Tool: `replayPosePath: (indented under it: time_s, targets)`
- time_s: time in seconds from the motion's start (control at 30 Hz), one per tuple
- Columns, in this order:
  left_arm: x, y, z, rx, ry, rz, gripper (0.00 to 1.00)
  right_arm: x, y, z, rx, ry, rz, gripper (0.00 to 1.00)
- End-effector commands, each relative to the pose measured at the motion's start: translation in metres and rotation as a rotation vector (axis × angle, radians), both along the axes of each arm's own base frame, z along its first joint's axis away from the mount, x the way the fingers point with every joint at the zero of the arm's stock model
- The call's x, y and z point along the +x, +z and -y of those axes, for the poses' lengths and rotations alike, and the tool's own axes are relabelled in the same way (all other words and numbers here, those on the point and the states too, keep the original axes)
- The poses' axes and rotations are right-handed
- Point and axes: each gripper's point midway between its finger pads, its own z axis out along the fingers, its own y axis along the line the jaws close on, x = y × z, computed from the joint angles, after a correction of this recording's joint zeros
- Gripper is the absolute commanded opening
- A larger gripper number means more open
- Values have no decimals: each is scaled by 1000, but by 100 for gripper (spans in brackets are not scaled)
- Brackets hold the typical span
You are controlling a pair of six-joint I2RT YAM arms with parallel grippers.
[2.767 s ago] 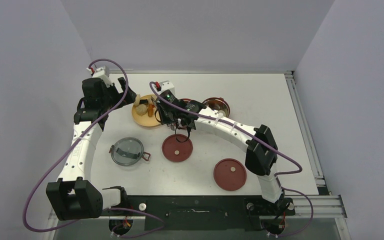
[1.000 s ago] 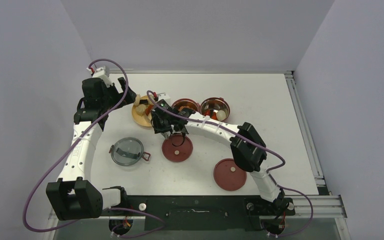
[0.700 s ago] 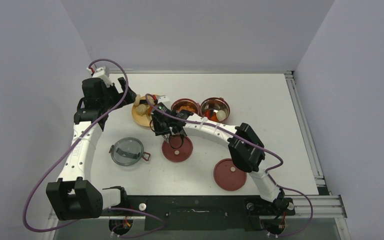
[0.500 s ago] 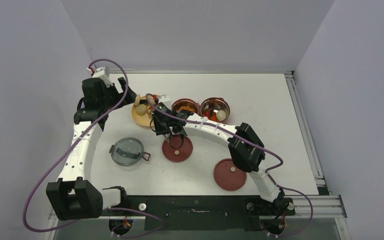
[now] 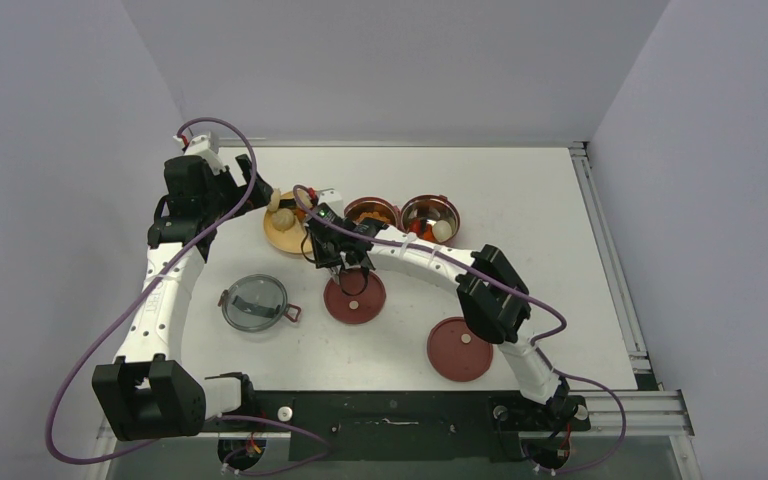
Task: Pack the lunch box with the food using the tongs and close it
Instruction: Pick up the fake food from the plate.
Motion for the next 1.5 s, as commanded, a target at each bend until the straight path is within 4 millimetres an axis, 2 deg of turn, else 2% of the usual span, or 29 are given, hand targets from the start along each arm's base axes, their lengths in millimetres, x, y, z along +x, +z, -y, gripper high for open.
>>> replayPosePath:
  time_s: [0.0, 0.2, 0.57, 0.77, 1.0, 1.1, 1.23, 1.4, 1.47]
  targets:
    - [6, 22, 0, 1, -7, 76, 97, 7, 31, -3, 69, -15, 54, 15]
    - [6, 21, 0, 1, -7, 76, 97, 7, 48, -1, 97, -14, 86, 5]
    - [6, 21, 0, -1, -6, 76, 97, 5, 75, 6, 129, -10, 156, 5]
    - [6, 21, 0, -1, -8, 75, 97, 3, 88, 16, 138, -26, 200, 5]
    - [6, 20, 0, -1, -8, 73, 97, 2, 113, 30, 155, -43, 259, 5]
    - [6, 20, 0, -1, -7, 73, 97, 2, 132, 45, 149, -65, 300, 5]
    - [6, 20, 0, 0, -6, 73, 97, 0, 156, 78, 116, -115, 356, 5]
    - [7, 19, 0, 0, -5, 71, 97, -1, 162, 131, 70, -168, 340, 5]
    - [7, 17, -1, 0, -5, 67, 97, 1, 159, 154, 57, -189, 310, 5]
